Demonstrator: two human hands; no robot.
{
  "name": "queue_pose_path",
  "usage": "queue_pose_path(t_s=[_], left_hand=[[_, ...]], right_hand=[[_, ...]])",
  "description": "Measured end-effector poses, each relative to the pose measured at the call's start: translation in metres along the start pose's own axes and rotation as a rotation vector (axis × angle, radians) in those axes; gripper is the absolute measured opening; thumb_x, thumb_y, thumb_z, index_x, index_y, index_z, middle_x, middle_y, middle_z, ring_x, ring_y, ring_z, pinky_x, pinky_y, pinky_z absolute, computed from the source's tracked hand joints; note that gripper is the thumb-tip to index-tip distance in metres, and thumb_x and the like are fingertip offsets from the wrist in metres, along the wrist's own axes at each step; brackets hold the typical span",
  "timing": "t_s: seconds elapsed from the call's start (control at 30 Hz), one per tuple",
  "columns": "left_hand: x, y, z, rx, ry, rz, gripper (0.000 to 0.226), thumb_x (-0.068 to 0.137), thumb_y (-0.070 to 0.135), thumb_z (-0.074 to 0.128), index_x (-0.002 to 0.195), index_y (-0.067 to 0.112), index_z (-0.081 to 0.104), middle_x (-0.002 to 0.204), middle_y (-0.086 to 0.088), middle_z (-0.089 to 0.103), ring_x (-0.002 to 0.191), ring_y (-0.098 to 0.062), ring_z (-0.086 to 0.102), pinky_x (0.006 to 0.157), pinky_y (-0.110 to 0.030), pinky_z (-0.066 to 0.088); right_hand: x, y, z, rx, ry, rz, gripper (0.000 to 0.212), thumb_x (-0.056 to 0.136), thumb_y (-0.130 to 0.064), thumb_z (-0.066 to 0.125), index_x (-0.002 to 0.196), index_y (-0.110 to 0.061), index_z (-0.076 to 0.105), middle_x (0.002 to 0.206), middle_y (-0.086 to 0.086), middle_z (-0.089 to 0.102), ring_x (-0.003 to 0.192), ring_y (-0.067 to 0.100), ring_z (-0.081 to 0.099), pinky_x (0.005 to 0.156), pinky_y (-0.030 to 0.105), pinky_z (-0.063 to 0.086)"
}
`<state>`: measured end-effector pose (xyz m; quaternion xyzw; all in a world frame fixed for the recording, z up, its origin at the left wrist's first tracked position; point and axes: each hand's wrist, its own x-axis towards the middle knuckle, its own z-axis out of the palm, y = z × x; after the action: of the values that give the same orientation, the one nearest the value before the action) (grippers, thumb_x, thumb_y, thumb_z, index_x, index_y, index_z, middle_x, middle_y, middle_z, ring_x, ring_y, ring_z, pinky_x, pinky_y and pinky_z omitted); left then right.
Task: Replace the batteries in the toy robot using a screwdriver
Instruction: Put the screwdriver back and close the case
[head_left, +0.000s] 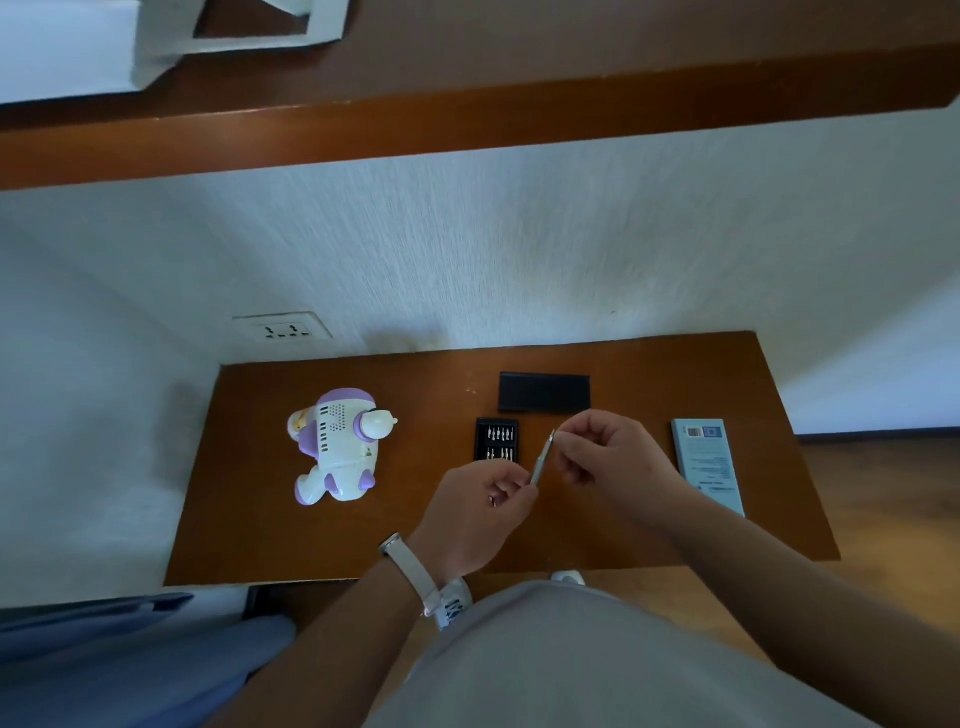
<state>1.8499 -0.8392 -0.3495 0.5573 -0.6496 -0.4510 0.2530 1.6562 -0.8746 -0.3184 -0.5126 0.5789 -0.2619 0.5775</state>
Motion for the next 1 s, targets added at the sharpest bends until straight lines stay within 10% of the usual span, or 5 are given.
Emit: queue_pose_path(t_s=[0.7,1.0], left_hand=[[0.001,-0.04,-0.026,0.021,0.054,-0.144,0.012,0.098,0.027,0.062,0.089,0.032,0.067,0.073,0.019,0.065,0.072,0.007,0.062,0.064,-0.007,0.045],[0.029,-0.095,-0.015,-0.012,0.139,-0.488,0.022,0.098,0.034,0.06,0.105,0.016,0.072,0.091,0.003,0.071,0.088,-0.015,0.067,0.081,-0.033,0.055]], right_hand=[[0.043,-0.011,0.012,0.171,0.076,0.117,0.013,0.096,-0.016,0.06,0.091,-0.009,0.07,0.072,-0.001,0.071,0.062,0.009,0.065,0.058,0.017,0.052],[0.075,0.054,0.033,0.071,-0.028,0.33,0.009,0.094,-0.016,0.065,0.095,-0.008,0.069,0.084,0.004,0.076,0.077,0.016,0.074,0.065,0.022,0.058]])
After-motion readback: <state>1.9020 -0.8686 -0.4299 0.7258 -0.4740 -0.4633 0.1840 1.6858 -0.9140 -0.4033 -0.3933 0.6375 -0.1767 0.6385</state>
